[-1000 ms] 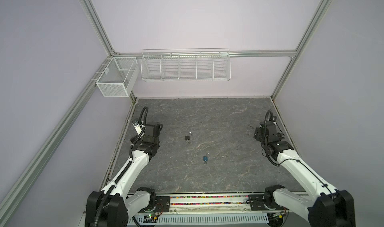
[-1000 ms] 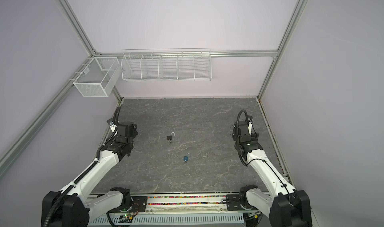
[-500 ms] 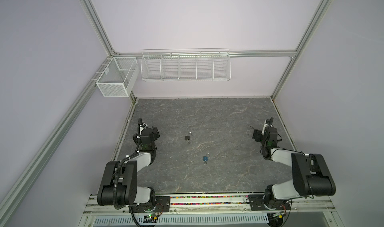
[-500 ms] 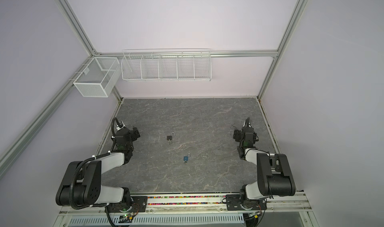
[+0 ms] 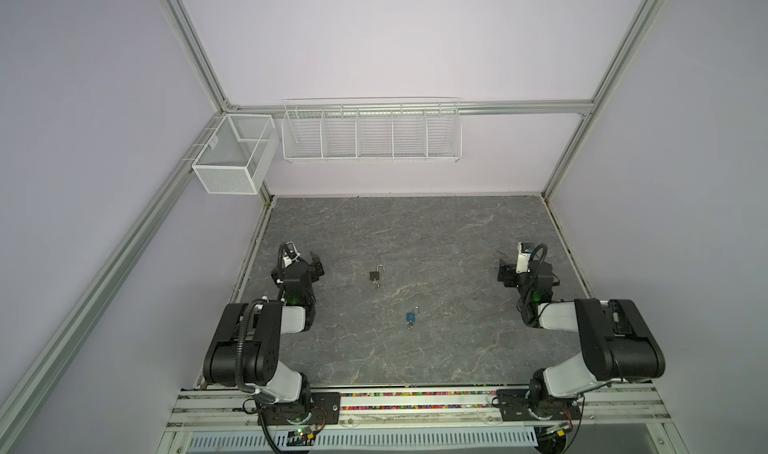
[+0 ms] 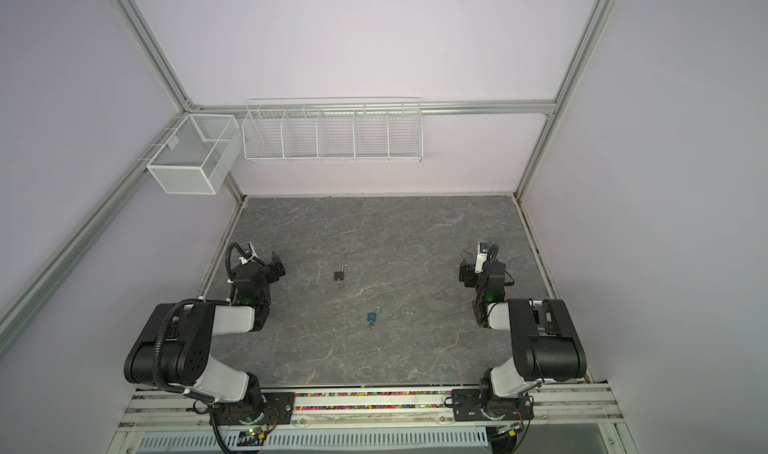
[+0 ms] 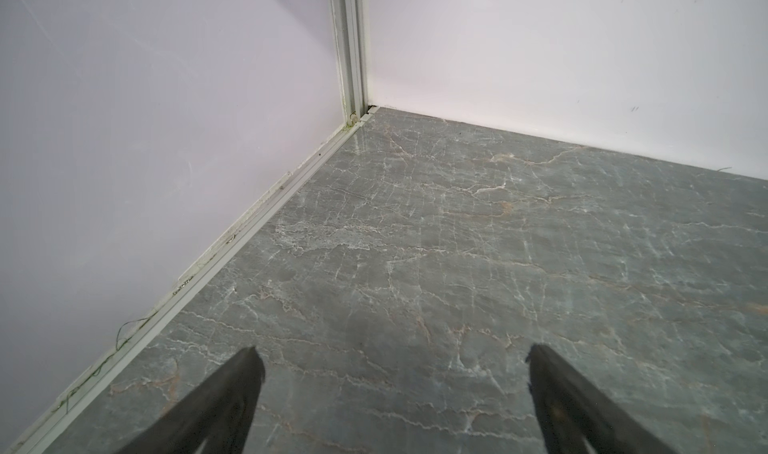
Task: Unlock with the key
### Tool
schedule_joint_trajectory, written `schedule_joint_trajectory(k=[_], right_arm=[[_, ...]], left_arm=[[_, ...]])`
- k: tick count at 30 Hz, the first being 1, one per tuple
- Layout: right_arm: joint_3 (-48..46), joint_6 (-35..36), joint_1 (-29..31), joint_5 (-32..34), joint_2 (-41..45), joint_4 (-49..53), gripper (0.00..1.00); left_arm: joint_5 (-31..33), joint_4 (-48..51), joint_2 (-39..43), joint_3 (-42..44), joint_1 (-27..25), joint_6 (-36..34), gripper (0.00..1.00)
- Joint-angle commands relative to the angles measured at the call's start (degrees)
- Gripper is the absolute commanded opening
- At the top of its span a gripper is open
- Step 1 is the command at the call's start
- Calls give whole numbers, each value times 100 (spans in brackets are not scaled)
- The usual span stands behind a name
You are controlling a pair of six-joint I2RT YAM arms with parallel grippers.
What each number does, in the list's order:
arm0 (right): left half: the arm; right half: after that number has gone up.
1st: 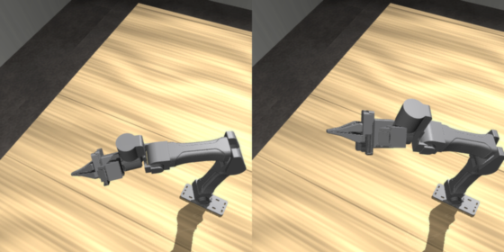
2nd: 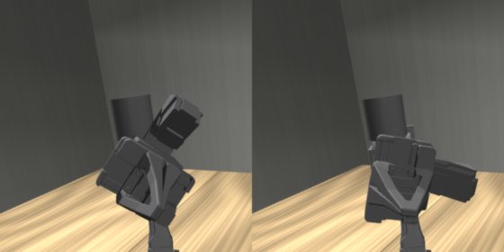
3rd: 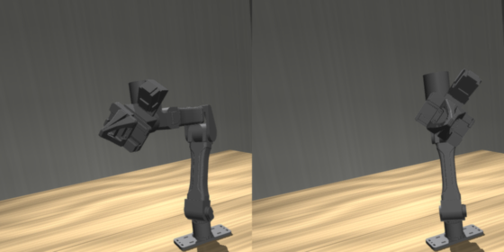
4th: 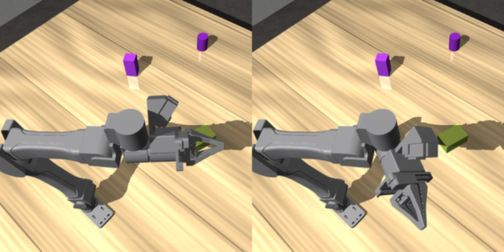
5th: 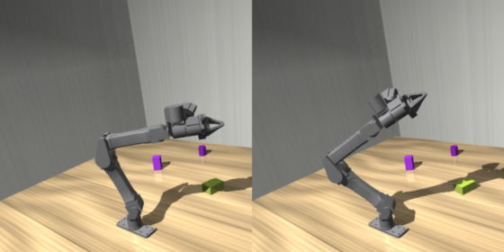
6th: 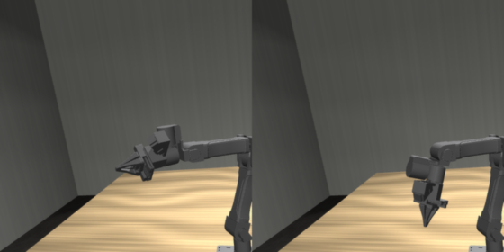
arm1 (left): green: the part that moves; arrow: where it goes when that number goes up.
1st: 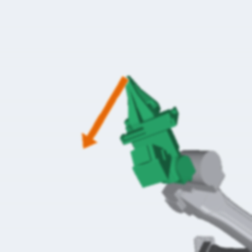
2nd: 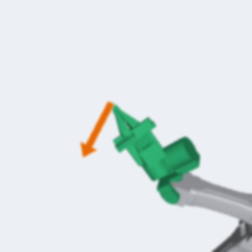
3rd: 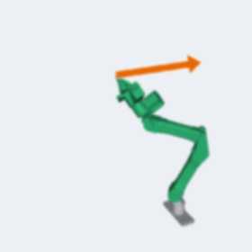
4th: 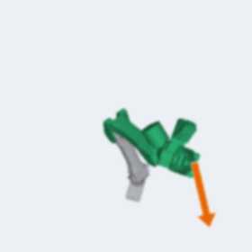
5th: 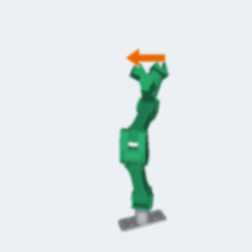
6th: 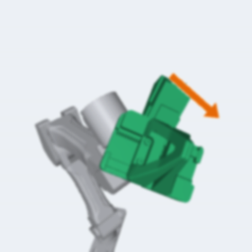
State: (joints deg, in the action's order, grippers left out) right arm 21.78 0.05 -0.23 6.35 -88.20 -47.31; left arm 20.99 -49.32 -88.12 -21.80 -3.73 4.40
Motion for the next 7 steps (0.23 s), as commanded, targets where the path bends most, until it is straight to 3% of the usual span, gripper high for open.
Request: schedule_joint_trajectory(k=[1, 4, 7], right_arm=[[60, 144, 23, -73, 81, -109, 88], [104, 145, 24, -88, 57, -51, 88], [76, 144, 23, -91, 68, -94, 88]], left_arm=[[62, 97, 85, -115, -22, -19, 99], [37, -527, -110, 39, -24, -145, 99], [19, -282, -33, -8, -23, -115, 99]])
